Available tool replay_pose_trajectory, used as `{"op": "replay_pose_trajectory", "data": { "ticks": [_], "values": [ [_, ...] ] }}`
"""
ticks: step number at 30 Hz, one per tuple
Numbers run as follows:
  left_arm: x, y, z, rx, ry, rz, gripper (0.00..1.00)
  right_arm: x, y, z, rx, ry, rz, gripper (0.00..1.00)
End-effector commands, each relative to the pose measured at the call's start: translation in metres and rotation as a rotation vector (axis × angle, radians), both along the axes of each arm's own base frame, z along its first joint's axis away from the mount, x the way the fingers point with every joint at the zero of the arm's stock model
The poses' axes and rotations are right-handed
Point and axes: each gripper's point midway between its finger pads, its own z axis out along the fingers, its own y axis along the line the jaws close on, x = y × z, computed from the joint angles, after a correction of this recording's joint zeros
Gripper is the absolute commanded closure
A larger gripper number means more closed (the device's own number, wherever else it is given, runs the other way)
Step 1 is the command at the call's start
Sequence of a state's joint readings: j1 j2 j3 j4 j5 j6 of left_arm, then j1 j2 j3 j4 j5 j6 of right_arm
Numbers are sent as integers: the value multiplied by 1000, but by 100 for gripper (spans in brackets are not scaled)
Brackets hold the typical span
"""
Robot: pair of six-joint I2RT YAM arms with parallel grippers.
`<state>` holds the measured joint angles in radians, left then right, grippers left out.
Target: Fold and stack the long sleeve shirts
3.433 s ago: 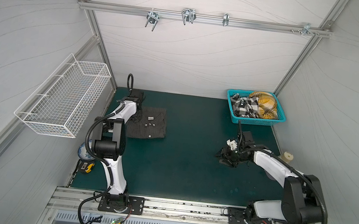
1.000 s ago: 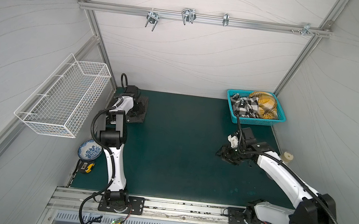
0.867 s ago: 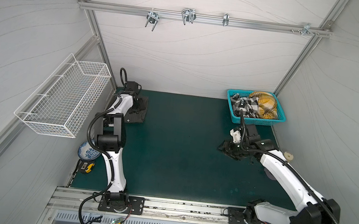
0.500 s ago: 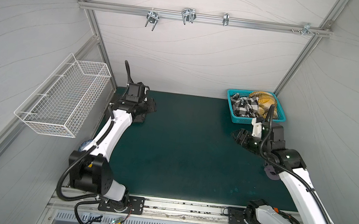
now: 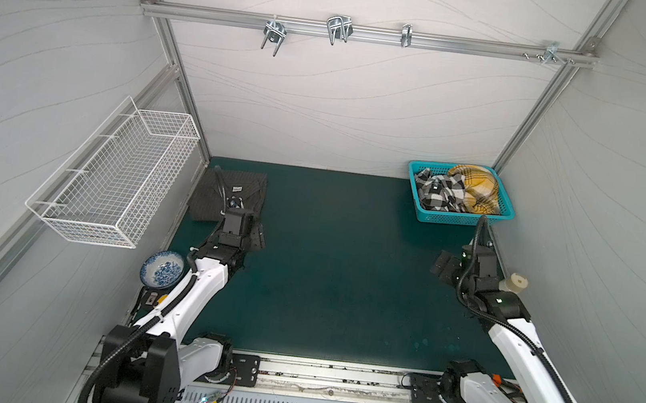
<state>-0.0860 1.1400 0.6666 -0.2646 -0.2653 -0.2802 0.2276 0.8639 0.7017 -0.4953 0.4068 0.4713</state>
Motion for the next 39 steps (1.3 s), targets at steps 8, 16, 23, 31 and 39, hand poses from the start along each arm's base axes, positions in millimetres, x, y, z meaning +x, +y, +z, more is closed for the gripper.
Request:
{"op": "replay_pose_trajectory", "data": {
  "ticks": [8,16,23,31,39],
  "values": [
    [31,46,-14,61,-203,110,1,25,-69,-26,-223,-90,-284,1],
    [73,30,-10,12,-352,-66,1,65,-65,-60,-281,-192,-144,1],
    [79,11,-29,18,-402,-203,1,110,-13,-75,-105,-325,175,1],
    [82,8,-30,55,-388,-195,1,121,22,-92,-158,-260,346,1],
    [81,6,-28,109,-385,-176,1,122,25,-91,-189,-268,349,1]
  ]
}}
